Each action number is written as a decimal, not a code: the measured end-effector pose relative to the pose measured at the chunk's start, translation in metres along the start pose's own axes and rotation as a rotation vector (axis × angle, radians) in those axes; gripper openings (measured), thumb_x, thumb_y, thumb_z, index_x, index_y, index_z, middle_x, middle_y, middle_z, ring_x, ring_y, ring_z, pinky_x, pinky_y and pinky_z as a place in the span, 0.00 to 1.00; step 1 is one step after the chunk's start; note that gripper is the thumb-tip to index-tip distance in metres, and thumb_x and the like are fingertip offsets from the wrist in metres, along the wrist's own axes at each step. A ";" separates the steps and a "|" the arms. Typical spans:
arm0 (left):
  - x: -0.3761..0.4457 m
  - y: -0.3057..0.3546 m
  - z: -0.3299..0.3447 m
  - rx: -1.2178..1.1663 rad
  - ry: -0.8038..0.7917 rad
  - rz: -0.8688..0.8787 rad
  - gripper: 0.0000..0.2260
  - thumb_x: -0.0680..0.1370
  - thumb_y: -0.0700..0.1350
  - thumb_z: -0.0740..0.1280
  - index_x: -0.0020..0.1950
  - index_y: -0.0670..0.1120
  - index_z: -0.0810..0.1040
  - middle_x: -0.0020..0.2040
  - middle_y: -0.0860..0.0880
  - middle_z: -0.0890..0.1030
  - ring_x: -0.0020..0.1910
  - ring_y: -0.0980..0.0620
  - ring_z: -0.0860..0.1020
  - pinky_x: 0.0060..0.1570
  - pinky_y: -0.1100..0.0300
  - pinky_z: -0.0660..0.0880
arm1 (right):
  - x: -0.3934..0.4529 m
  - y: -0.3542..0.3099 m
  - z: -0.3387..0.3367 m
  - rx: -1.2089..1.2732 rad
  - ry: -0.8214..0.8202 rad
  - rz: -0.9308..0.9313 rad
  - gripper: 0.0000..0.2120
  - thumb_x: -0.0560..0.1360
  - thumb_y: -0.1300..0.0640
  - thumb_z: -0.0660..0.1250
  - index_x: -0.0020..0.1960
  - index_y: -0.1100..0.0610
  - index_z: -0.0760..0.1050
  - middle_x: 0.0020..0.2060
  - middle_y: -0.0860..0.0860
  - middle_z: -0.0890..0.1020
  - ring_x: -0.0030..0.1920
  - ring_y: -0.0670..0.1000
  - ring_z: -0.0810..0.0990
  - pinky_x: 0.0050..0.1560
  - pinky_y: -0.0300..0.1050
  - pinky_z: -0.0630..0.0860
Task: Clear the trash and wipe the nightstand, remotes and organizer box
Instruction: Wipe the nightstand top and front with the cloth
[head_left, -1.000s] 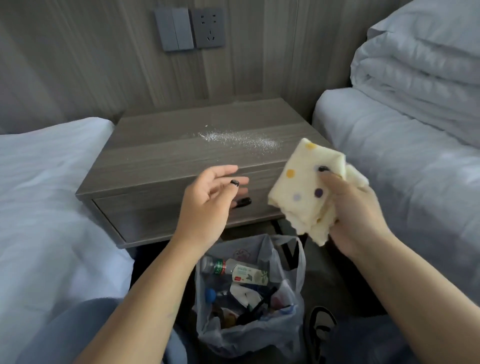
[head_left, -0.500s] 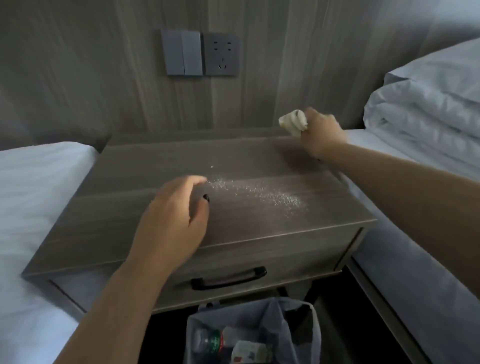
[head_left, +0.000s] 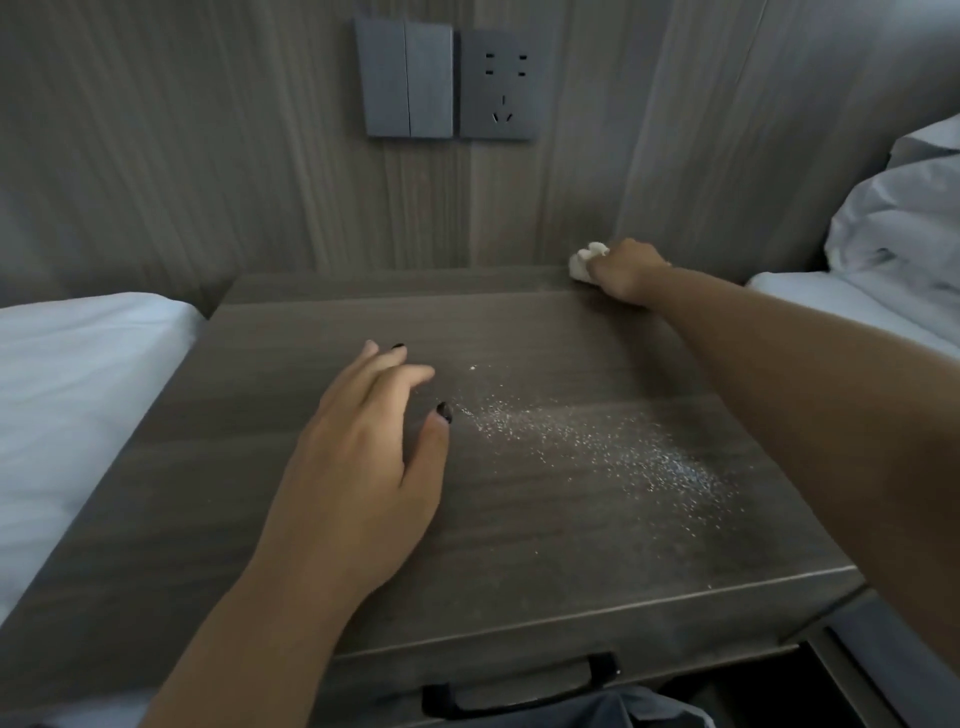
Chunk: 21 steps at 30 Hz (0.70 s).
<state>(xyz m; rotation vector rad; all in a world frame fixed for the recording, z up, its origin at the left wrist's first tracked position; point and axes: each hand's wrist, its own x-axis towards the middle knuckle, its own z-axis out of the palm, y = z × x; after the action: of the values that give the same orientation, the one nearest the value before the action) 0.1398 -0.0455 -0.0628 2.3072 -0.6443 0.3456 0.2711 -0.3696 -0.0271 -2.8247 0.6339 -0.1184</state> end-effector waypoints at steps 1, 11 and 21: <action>0.000 0.001 0.000 -0.029 -0.007 -0.007 0.18 0.79 0.53 0.59 0.69 0.51 0.73 0.74 0.57 0.67 0.76 0.66 0.53 0.72 0.53 0.64 | -0.001 -0.005 -0.001 0.038 -0.015 -0.063 0.23 0.81 0.44 0.55 0.70 0.56 0.70 0.71 0.56 0.70 0.70 0.60 0.68 0.71 0.51 0.62; 0.001 0.002 -0.003 -0.141 0.036 -0.034 0.17 0.79 0.52 0.60 0.66 0.52 0.75 0.73 0.59 0.68 0.75 0.67 0.55 0.69 0.50 0.68 | -0.063 -0.012 -0.017 0.325 0.021 -0.475 0.12 0.76 0.65 0.63 0.53 0.55 0.82 0.46 0.48 0.84 0.46 0.41 0.81 0.47 0.36 0.75; 0.004 -0.002 -0.009 -0.161 0.078 -0.024 0.16 0.78 0.53 0.59 0.64 0.53 0.76 0.71 0.60 0.69 0.74 0.68 0.55 0.69 0.59 0.64 | -0.002 -0.022 0.015 -0.201 0.068 -0.167 0.17 0.78 0.60 0.58 0.65 0.55 0.75 0.64 0.58 0.77 0.63 0.61 0.75 0.62 0.50 0.71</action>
<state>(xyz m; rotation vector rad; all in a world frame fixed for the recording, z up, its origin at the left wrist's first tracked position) 0.1434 -0.0395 -0.0554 2.1361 -0.5835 0.3575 0.2797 -0.3464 -0.0360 -3.0772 0.4449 -0.1910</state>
